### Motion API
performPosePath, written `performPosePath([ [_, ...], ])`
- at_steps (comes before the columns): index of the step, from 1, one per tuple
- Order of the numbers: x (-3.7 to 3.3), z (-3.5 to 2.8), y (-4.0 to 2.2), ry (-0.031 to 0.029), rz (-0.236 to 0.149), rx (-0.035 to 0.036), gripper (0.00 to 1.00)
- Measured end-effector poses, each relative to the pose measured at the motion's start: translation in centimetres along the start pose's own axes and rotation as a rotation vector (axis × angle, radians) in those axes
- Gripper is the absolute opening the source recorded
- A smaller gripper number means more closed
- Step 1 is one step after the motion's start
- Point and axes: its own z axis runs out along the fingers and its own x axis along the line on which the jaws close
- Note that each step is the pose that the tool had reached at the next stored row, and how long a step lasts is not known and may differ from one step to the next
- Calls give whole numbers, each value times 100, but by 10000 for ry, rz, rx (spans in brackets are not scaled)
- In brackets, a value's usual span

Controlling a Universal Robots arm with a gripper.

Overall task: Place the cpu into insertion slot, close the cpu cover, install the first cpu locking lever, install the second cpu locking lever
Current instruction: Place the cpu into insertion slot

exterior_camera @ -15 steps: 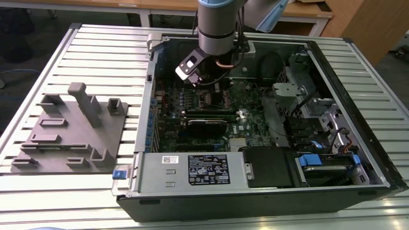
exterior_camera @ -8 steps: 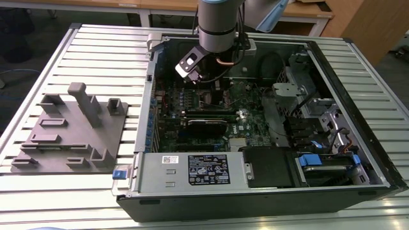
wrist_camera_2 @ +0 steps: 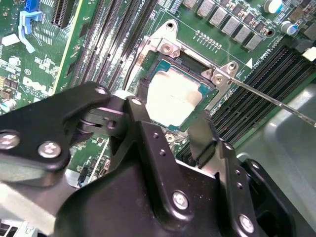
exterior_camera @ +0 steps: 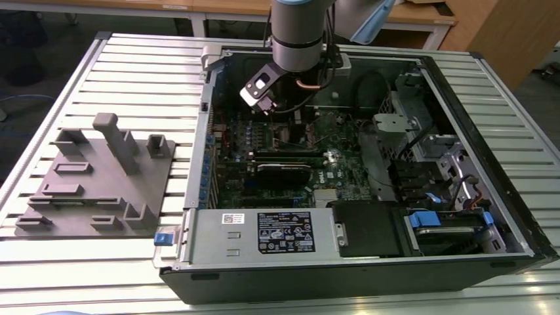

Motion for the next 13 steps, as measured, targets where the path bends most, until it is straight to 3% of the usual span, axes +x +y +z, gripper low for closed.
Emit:
performPosePath([
  [4, 0, 0, 0, -1, -1, 0, 40],
  [5, 0, 0, 0, -2, 0, 0, 40],
  [7, 0, 0, 0, -1, 0, 0, 28],
  [13, 0, 0, 0, -3, -1, 1, 11],
])
